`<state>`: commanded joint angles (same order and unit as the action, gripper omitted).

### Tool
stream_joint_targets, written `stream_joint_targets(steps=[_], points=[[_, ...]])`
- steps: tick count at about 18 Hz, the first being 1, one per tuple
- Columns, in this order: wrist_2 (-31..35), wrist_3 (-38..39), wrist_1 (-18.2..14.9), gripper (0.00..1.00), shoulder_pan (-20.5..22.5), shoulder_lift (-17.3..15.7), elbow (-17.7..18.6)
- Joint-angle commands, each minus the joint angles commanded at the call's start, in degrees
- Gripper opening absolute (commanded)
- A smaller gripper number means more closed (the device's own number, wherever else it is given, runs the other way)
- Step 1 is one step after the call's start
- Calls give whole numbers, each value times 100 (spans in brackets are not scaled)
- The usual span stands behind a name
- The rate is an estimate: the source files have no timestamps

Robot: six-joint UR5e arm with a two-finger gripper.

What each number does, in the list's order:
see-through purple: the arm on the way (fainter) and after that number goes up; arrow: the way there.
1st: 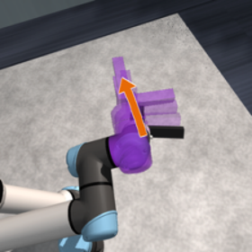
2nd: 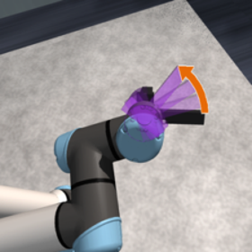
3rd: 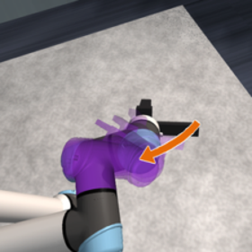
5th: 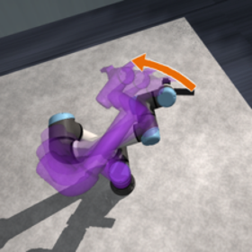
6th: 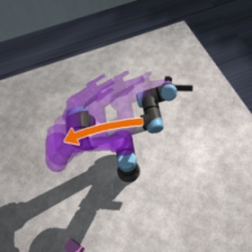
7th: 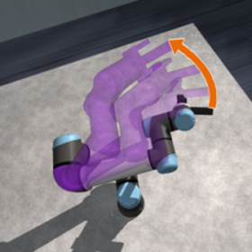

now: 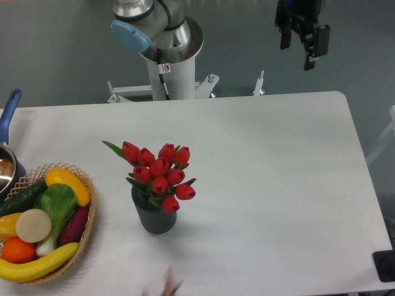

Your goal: Pick up the flowers from the vase

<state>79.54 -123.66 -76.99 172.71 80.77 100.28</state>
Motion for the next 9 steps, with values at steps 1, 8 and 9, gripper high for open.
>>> stream_joint_targets(steps=[1, 8, 9], points=[[0, 0, 0, 100, 0, 0, 0], [-61, 324, -9, 100, -53, 9, 17], [-140, 447, -9, 100, -53, 9, 61]])
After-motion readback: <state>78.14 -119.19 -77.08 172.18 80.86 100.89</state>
